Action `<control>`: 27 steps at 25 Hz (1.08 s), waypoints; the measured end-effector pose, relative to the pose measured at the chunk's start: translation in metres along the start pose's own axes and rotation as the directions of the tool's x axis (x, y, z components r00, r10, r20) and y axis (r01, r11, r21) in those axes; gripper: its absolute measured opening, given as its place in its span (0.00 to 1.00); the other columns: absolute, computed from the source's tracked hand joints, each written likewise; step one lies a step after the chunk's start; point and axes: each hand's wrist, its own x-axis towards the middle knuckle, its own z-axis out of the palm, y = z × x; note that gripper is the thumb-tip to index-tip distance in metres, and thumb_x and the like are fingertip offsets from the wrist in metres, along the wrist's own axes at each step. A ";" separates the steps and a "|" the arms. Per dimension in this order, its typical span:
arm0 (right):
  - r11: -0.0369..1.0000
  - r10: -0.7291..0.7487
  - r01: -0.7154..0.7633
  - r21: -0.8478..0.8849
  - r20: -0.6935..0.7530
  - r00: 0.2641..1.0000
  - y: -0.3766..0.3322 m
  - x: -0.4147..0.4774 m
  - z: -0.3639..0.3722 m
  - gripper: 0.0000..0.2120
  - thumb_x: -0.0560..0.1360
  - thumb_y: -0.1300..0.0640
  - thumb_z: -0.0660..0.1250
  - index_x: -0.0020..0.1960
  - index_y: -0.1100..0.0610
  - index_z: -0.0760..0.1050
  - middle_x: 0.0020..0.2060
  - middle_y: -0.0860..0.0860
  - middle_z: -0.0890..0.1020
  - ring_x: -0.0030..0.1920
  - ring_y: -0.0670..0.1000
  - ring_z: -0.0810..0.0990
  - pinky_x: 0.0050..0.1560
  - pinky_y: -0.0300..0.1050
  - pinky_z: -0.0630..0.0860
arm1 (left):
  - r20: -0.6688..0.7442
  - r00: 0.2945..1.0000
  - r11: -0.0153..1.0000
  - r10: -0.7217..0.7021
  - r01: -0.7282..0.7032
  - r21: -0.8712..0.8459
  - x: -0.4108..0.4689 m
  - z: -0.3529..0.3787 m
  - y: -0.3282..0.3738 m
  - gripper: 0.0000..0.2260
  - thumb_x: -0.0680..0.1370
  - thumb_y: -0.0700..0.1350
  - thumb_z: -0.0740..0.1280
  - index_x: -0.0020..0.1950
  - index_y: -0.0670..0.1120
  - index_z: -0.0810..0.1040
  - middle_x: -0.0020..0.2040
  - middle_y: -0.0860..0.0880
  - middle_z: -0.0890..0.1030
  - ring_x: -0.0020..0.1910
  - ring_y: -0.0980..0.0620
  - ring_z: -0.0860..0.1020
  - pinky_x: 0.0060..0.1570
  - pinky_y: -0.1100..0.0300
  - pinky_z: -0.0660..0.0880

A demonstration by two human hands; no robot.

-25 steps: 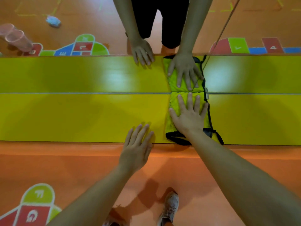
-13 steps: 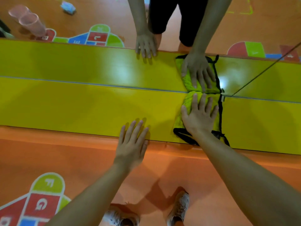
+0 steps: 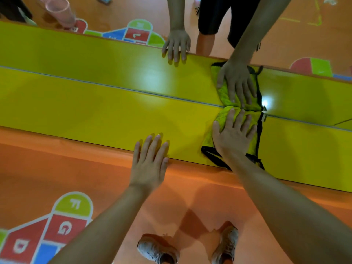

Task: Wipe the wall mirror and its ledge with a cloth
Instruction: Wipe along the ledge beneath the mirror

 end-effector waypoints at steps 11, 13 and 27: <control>0.998 -0.067 0.067 -0.011 -0.048 0.997 -0.193 -0.042 0.030 0.37 0.81 0.33 0.42 0.84 0.51 0.44 0.83 0.57 0.45 0.82 0.63 0.41 0.79 0.67 0.40 | 0.021 0.996 0.995 -0.088 0.087 0.053 -0.024 -0.053 -0.170 0.24 0.85 0.55 0.50 0.79 0.50 0.68 0.82 0.45 0.62 0.82 0.44 0.57 0.79 0.39 0.53; 0.998 -0.057 0.057 -0.014 -0.054 0.997 -0.207 -0.044 0.033 0.37 0.81 0.33 0.42 0.84 0.51 0.44 0.83 0.57 0.45 0.82 0.63 0.41 0.79 0.67 0.40 | 0.014 0.996 0.994 -0.092 0.091 0.057 -0.026 -0.059 -0.194 0.24 0.85 0.55 0.50 0.79 0.49 0.68 0.82 0.45 0.62 0.82 0.44 0.57 0.78 0.38 0.53; 0.997 -0.063 0.063 0.037 0.009 0.998 -0.361 -0.077 0.046 0.37 0.81 0.33 0.42 0.83 0.50 0.39 0.83 0.56 0.40 0.81 0.61 0.36 0.78 0.66 0.35 | 0.079 0.993 0.993 -0.082 0.075 0.089 0.018 -0.096 -0.343 0.24 0.85 0.54 0.50 0.80 0.50 0.66 0.83 0.45 0.60 0.82 0.44 0.56 0.77 0.39 0.52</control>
